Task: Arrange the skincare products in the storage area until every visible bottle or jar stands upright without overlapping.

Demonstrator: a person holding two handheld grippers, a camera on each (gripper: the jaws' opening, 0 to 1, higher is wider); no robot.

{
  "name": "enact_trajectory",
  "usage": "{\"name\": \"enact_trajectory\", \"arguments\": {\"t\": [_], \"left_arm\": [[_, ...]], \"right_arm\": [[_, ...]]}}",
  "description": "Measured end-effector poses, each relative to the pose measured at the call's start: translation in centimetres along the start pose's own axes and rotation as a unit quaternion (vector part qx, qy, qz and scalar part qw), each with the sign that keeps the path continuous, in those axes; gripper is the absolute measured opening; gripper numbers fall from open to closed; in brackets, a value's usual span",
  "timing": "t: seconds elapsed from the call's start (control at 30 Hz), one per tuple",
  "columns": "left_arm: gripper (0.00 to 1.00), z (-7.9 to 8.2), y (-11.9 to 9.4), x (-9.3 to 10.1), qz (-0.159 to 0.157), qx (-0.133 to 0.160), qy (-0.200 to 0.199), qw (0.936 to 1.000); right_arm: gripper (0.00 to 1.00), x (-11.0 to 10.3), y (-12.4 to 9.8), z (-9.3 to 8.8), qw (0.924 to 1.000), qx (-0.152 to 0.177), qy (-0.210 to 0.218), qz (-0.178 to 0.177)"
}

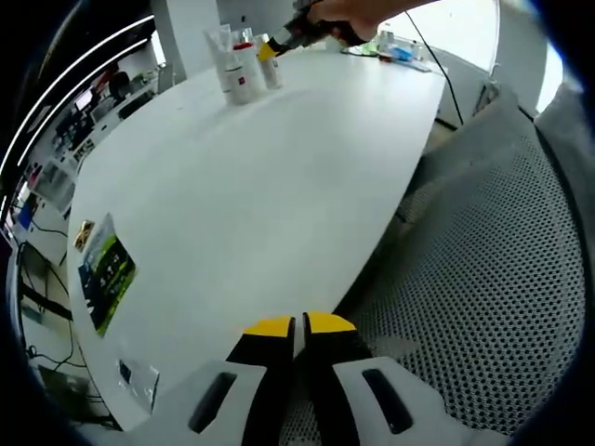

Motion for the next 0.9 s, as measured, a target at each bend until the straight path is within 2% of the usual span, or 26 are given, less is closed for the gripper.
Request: {"name": "enact_trajectory", "arguments": {"t": [0.2,0.5,0.6,0.63,0.9], "left_arm": [[0.01,-0.1,0.1,-0.1,0.000,-0.002,-0.003,1.0000],[0.01,-0.3,0.2,0.0,-0.003,-0.007,-0.004,1.0000],[0.00,-0.3,0.3,0.0,-0.004,-0.009,-0.004,0.9999],[0.00,-0.3,0.3,0.0,-0.004,-0.009,-0.004,0.9999],[0.00,-0.4,0.4,0.1,-0.005,-0.011,-0.004,0.9999]], "right_arm": [[0.13,-0.2,1.1,0.2,1.0000,0.004,-0.002,-0.004],[0.13,-0.4,2.2,0.2,0.9993,0.031,0.002,-0.019],[0.13,-0.4,2.5,-0.2,0.9991,0.031,-0.008,-0.028],[0.13,-0.3,2.5,-0.1,0.9983,0.046,-0.019,-0.029],[0.14,-0.1,2.6,-0.6,0.9981,0.047,0.000,-0.041]]}}
Point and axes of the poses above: the point that each gripper's makers call its tool centre point, and the gripper's own axes: y roughly forward along the fingers, x roughly to its right, z roughly out of its top, the point moved 5 cm from there along -y, roughly backward along the fingers, and after that the axes turned 9 degrees about -x, right-handed, at the moved point
